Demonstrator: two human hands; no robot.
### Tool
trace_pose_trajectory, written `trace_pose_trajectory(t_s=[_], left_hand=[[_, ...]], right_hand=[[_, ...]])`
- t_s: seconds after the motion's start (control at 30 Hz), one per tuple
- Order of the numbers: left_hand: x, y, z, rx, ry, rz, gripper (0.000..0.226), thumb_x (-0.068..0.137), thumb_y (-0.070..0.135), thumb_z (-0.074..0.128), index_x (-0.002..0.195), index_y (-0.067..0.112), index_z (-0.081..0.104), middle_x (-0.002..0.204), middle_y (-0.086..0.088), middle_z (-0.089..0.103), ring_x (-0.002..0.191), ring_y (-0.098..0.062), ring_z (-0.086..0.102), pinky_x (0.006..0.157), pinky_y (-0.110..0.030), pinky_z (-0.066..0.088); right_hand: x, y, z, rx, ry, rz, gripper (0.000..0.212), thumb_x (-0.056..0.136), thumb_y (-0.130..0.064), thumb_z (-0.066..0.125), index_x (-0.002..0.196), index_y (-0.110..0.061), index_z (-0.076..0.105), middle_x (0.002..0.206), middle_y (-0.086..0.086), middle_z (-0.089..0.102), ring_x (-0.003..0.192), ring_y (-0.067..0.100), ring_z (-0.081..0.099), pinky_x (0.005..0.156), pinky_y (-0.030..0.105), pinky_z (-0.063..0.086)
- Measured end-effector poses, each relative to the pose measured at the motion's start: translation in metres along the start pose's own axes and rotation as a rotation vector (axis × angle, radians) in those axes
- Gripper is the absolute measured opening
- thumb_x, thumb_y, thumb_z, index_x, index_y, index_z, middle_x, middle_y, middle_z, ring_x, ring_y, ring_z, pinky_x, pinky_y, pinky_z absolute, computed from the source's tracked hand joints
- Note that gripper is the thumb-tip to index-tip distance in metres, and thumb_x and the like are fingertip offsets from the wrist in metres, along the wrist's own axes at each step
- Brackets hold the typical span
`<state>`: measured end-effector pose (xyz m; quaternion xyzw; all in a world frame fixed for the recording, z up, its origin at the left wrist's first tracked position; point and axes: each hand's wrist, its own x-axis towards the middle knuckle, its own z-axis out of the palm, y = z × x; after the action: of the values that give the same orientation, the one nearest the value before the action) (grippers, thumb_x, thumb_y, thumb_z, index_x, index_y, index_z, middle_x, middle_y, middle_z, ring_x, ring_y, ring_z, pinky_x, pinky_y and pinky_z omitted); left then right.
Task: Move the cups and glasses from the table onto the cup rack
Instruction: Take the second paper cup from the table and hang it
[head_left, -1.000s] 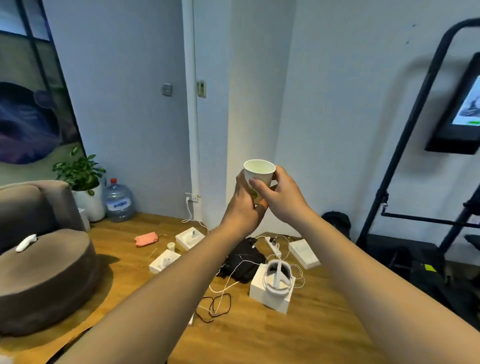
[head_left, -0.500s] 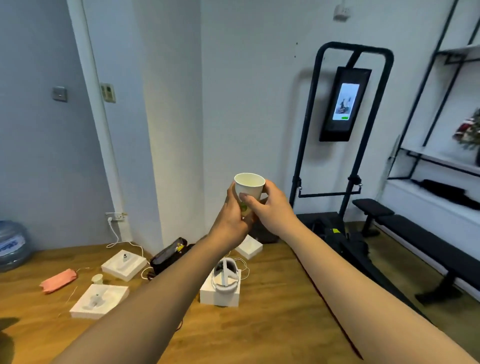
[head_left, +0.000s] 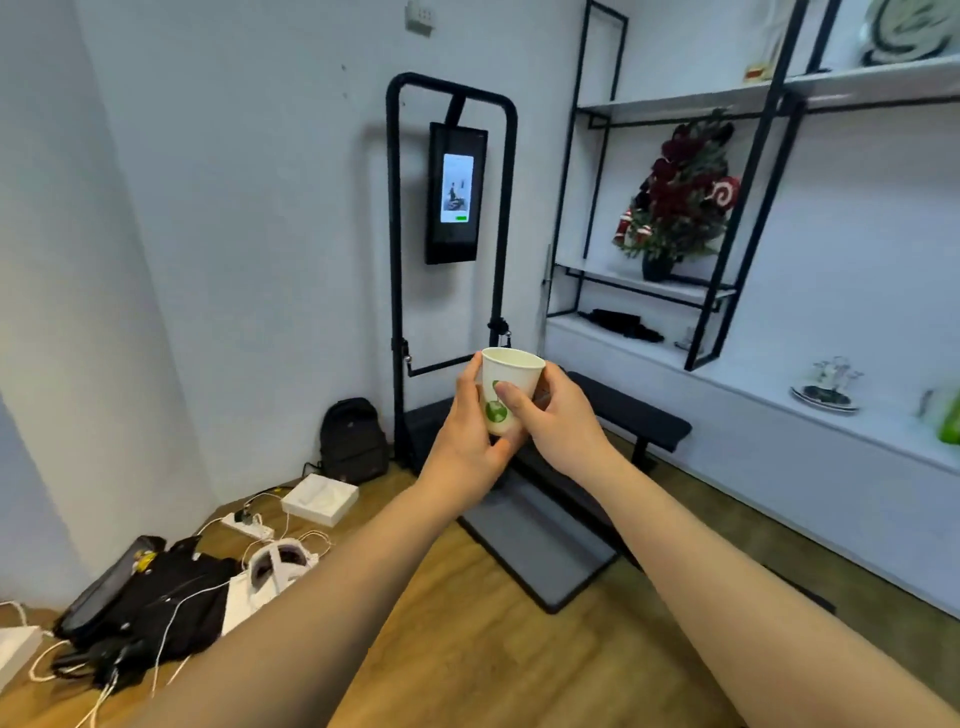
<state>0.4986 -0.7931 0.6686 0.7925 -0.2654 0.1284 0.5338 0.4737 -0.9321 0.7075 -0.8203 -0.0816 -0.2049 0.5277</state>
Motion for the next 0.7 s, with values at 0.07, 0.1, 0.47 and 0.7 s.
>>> trace_pose_trajectory(t_s=[0.07,0.1,0.47,0.7], left_hand=[[0.006,0.022,0.040,-0.023,-0.059,0.040,0.090,0.093,0.036,0.070,0.154,0.044,0.005,0.145,0.004,0.049,0.119,-0.006,0.059,0.099,-0.033,0.054],[0.008,0.033,0.062,-0.036,-0.084,0.063,0.090,0.093,0.035,0.070,0.155,0.043,0.005,0.145,0.004,0.050,0.119,-0.006,0.059,0.100,-0.032,0.053],[0.008,0.161,0.304,-0.186,-0.308,0.223,0.093,0.090,0.034,0.072,0.156,0.039,0.008,0.143,0.003,0.052,0.124,-0.009,0.058,0.101,-0.041,0.054],[0.005,0.256,0.476,-0.296,-0.373,0.252,0.089,0.086,0.032,0.074,0.155,0.040,0.020,0.146,0.003,0.048,0.131,-0.011,0.054,0.107,-0.044,0.050]], right_hand=[[-0.011,0.010,-0.044,-0.034,0.069,0.028,0.043,0.090,-0.043,0.070,0.127,-0.023,0.058,0.111,-0.011,0.068,0.096,0.001,0.065,0.071,0.013,0.049],[-0.018,0.015,-0.067,-0.051,0.100,0.046,0.043,0.090,-0.044,0.070,0.126,-0.024,0.058,0.111,-0.012,0.068,0.096,0.000,0.064,0.072,0.014,0.049],[-0.119,0.074,-0.325,-0.218,0.286,0.152,0.050,0.090,-0.040,0.070,0.134,-0.026,0.051,0.119,-0.011,0.063,0.102,0.006,0.063,0.078,0.021,0.051],[-0.186,0.116,-0.495,-0.238,0.446,0.221,0.047,0.090,-0.045,0.068,0.130,-0.026,0.051,0.111,-0.010,0.063,0.089,0.015,0.068,0.084,0.040,0.057]])
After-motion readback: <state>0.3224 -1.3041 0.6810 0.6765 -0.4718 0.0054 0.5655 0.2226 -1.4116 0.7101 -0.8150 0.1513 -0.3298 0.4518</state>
